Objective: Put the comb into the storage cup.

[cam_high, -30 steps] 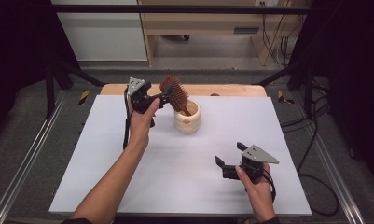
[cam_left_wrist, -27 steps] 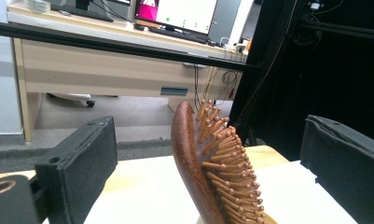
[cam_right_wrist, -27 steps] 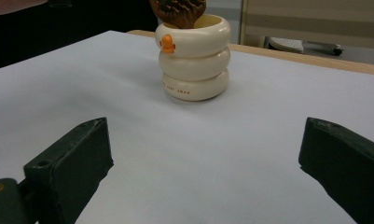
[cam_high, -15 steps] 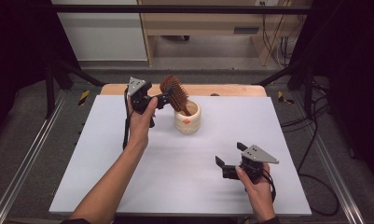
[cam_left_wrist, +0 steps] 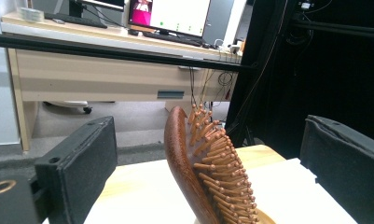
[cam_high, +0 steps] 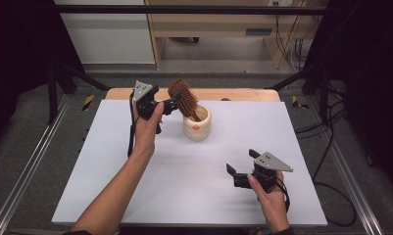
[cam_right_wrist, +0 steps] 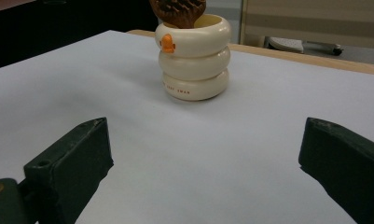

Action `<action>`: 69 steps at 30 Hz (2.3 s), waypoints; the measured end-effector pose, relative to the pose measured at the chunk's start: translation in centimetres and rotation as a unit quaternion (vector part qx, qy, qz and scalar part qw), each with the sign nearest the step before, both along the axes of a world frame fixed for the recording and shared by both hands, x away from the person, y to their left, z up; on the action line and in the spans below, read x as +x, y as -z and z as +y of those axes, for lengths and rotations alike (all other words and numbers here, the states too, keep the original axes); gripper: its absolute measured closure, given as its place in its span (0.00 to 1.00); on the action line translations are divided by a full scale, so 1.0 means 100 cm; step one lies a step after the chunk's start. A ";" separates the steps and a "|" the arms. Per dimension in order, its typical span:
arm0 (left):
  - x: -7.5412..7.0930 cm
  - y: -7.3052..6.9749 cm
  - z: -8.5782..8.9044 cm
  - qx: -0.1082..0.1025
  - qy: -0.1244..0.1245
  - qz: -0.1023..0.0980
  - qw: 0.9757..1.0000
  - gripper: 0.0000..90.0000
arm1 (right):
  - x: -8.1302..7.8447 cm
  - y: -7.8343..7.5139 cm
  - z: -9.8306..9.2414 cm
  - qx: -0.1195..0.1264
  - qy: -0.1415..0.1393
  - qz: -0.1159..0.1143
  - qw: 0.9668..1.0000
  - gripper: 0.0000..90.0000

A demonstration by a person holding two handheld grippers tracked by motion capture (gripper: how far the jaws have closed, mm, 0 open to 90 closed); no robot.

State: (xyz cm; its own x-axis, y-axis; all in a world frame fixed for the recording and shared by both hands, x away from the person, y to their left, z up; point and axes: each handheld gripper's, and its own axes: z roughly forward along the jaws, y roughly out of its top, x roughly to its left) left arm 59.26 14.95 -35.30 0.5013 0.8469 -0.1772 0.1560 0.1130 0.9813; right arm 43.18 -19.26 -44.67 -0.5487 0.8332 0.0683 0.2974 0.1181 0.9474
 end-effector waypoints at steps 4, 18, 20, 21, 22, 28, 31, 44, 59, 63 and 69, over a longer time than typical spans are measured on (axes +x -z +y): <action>-0.002 -0.001 0.002 0.008 0.001 -0.004 1.000 0.04 | 0.000 0.000 0.000 0.000 0.000 0.000 1.000 0.03; -0.008 -0.002 0.006 0.017 0.008 -0.009 1.000 0.04 | -0.001 0.000 0.001 -0.006 0.000 -0.004 1.000 0.03; -0.010 -0.002 0.006 0.022 0.010 -0.011 1.000 0.04 | -0.001 0.000 0.001 -0.007 0.000 -0.006 1.000 0.03; -0.011 -0.002 0.006 0.021 0.012 -0.012 1.000 0.04 | -0.001 0.000 0.000 -0.007 0.000 -0.007 1.000 0.03; -0.012 -0.003 0.006 0.021 0.012 -0.012 1.000 0.04 | -0.001 0.000 0.000 -0.005 0.000 -0.006 1.000 0.03; -0.017 -0.005 0.007 0.029 0.015 -0.018 0.999 0.04 | -0.001 -0.001 0.000 -0.001 -0.002 -0.005 1.000 0.03; -0.019 -0.006 0.008 0.032 0.017 -0.021 0.999 0.04 | -0.001 -0.001 0.000 0.002 -0.005 -0.003 1.000 0.03; -0.027 -0.005 0.013 0.037 0.023 -0.020 0.999 0.04 | -0.001 -0.001 -0.001 0.004 -0.006 -0.002 1.000 0.03; -0.044 -0.010 0.018 0.034 0.032 -0.018 0.999 0.03 | -0.001 -0.001 0.000 -0.002 -0.006 -0.004 1.000 0.03; -0.049 -0.010 0.023 0.035 0.032 -0.018 0.999 0.03 | -0.002 -0.001 0.000 -0.007 -0.007 -0.004 1.000 0.04; -0.055 -0.012 0.030 0.035 0.031 -0.018 0.999 0.03 | -0.002 -0.002 0.002 -0.011 -0.004 -0.008 1.000 0.04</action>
